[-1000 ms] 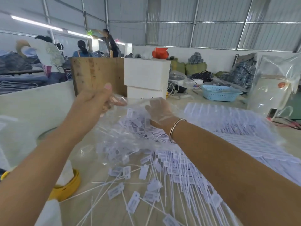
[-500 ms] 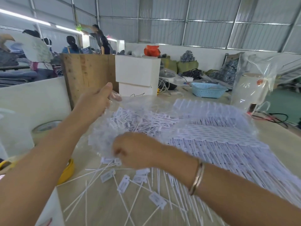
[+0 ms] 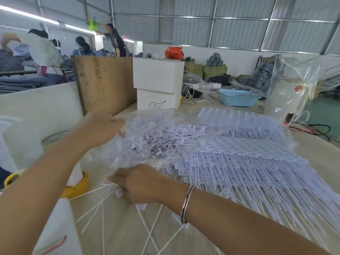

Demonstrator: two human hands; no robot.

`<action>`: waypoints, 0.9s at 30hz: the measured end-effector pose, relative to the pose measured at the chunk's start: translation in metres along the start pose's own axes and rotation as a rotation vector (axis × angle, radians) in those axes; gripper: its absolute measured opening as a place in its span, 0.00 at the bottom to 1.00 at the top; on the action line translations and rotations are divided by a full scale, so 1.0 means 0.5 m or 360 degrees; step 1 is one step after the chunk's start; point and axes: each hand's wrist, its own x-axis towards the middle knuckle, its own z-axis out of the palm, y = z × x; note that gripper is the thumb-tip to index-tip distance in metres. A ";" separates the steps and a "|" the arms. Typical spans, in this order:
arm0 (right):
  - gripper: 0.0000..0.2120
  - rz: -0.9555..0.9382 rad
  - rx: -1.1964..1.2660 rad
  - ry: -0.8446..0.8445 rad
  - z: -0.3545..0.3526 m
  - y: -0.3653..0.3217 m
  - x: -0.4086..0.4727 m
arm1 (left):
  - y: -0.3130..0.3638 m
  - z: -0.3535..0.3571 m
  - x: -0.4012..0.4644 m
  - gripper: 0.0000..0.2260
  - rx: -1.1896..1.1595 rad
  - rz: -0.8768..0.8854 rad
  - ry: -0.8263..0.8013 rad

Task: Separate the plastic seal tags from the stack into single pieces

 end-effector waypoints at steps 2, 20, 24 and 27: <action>0.21 -0.0025 0.0116 -0.0026 0.005 -0.004 0.011 | -0.020 0.009 0.002 0.23 0.0164 -0.0013 -0.0101; 0.58 -0.0151 0.0396 -0.0922 -0.088 0.010 -0.147 | -0.032 0.005 -0.011 0.22 0.0172 0.0119 -0.0004; 0.60 -0.0163 0.0005 -0.0808 -0.055 -0.002 -0.134 | -0.032 0.009 -0.006 0.23 0.0128 0.0095 -0.0012; 0.58 -0.0045 -0.0048 -0.0717 -0.046 0.022 -0.087 | -0.026 0.016 0.001 0.23 0.0068 0.0092 -0.0017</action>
